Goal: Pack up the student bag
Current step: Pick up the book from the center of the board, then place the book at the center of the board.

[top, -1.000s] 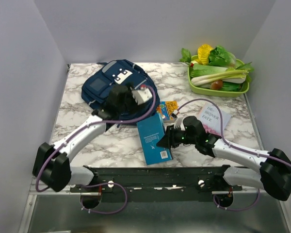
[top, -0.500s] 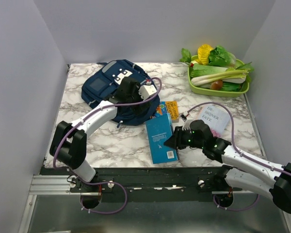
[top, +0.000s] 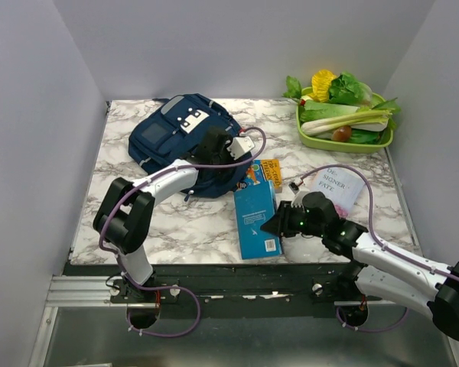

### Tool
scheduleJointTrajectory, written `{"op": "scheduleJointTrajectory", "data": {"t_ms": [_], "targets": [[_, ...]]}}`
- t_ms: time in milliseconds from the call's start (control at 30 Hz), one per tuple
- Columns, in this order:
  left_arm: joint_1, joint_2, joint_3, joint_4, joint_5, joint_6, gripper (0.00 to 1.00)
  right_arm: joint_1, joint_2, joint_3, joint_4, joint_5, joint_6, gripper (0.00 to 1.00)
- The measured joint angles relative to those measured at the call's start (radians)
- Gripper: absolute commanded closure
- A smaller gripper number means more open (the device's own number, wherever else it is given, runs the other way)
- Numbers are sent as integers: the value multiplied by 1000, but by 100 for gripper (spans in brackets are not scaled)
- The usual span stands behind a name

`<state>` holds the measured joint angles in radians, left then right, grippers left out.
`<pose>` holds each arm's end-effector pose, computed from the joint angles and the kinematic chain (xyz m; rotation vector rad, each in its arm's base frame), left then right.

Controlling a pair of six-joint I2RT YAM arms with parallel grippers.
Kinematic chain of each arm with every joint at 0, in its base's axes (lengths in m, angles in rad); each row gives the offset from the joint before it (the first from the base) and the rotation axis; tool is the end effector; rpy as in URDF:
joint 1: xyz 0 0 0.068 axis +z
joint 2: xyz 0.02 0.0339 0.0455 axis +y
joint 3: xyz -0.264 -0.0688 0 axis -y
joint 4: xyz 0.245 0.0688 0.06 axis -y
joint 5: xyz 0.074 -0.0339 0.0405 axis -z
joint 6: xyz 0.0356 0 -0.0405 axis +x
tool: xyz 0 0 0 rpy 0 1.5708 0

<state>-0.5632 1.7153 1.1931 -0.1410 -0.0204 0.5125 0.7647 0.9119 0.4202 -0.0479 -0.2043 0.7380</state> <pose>0.3273 -0.2058 0.2371 1.1348 1.9241 -0.0048 0.1365 0.1409 0.2035 -0.1643 2.2978 1.0620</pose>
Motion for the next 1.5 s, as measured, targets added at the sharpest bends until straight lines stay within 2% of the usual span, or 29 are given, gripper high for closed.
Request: {"op": "scheduleJointTrajectory", "data": {"t_ms": [67,167,200,267,300,333,367,567,733,1000,1300,1500], "targets": [[-3,18,-18,34,-29,8,34,0,-15,-10,0,1,5,99],[-14,27,-32,66,-71,23,46,0,-38,-24,-3,3,12,99],[-16,27,-32,71,-79,26,61,0,-42,-26,-5,5,14,99],[-18,27,-32,83,-92,29,76,0,-48,-30,-6,6,18,99],[-18,27,-32,87,-99,36,91,0,-51,-31,-7,6,20,99],[-18,27,-32,90,-109,39,98,0,-52,-31,-8,6,21,99],[-16,27,-32,92,-114,39,100,0,-54,-31,-8,7,21,99],[-14,6,-22,64,-135,38,100,0,-65,-31,-8,13,21,99],[-3,-100,16,-45,-128,16,100,0,-58,-23,-8,16,21,99],[-2,-272,61,-161,-87,-5,100,-6,-44,82,5,14,23,99],[-2,-331,58,-268,-47,-20,100,-31,130,236,146,-27,82,99],[-2,-390,56,-318,-39,-29,100,-58,240,207,232,-78,192,99]]}}
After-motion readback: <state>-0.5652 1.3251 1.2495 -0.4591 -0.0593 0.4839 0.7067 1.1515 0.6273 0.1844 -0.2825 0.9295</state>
